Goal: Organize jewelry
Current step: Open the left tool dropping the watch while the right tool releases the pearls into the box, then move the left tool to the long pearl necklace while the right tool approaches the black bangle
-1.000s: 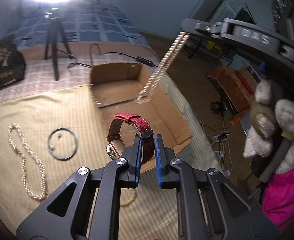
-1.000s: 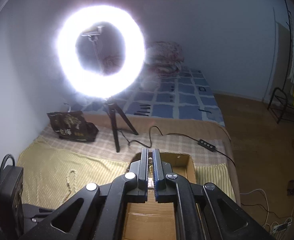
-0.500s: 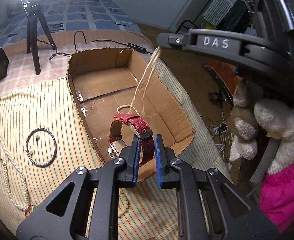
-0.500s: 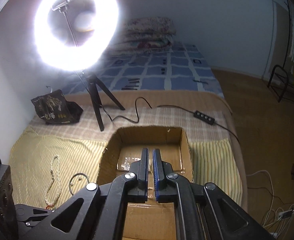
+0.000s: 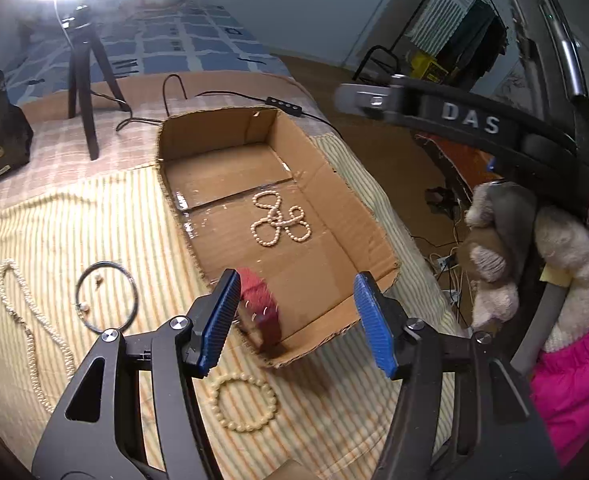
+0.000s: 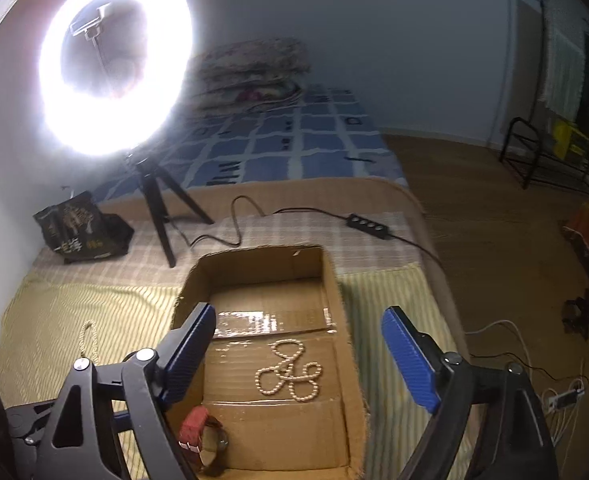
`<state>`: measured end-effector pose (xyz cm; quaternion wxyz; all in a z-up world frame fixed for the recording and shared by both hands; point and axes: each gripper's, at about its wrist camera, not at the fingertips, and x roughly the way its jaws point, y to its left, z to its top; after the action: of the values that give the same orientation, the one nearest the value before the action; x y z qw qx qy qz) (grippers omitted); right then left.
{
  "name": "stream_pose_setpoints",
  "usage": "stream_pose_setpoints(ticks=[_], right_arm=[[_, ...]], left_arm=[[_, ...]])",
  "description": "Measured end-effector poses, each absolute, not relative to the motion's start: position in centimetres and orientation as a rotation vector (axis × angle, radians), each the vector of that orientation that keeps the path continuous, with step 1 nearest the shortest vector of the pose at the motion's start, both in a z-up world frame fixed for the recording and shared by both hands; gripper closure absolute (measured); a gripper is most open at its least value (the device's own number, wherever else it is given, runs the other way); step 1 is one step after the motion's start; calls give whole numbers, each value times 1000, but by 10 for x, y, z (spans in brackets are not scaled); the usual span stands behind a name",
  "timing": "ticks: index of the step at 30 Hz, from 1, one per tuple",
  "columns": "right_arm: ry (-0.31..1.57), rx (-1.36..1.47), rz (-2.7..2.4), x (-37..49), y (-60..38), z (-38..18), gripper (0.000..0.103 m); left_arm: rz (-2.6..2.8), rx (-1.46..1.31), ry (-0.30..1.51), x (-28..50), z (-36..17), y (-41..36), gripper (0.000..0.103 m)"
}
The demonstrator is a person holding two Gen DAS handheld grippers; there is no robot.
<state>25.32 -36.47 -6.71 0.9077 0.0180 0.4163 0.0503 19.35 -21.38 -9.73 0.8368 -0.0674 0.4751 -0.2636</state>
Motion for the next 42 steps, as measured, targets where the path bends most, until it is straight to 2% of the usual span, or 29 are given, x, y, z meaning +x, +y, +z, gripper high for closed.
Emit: stream_pose_setpoints(ticks=[7, 18, 27, 31, 34, 37, 40, 42], right_arm=[[845, 66, 63, 233, -373, -54, 14], [830, 101, 182, 186, -333, -40, 14], [877, 108, 370, 172, -259, -60, 29], [934, 112, 414, 176, -234, -86, 36], [1014, 117, 424, 181, -220, -110, 49], [1072, 136, 402, 188, -216, -130, 53], [1119, 184, 377, 196, -215, -146, 63], [1141, 204, 369, 199, -213, -154, 64]], left_arm=[[-516, -89, 966, 181, -84, -184, 43], [-387, -112, 908, 174, -60, -90, 43], [-271, -145, 923, 176, -69, -19, 43], [-243, -136, 954, 176, -81, -5, 49], [-226, -134, 976, 177, -90, 5, 52], [-219, -149, 1002, 179, -99, 10, 54], [-220, -180, 1040, 182, -112, 13, 58], [-219, -190, 1067, 185, -122, 13, 59]])
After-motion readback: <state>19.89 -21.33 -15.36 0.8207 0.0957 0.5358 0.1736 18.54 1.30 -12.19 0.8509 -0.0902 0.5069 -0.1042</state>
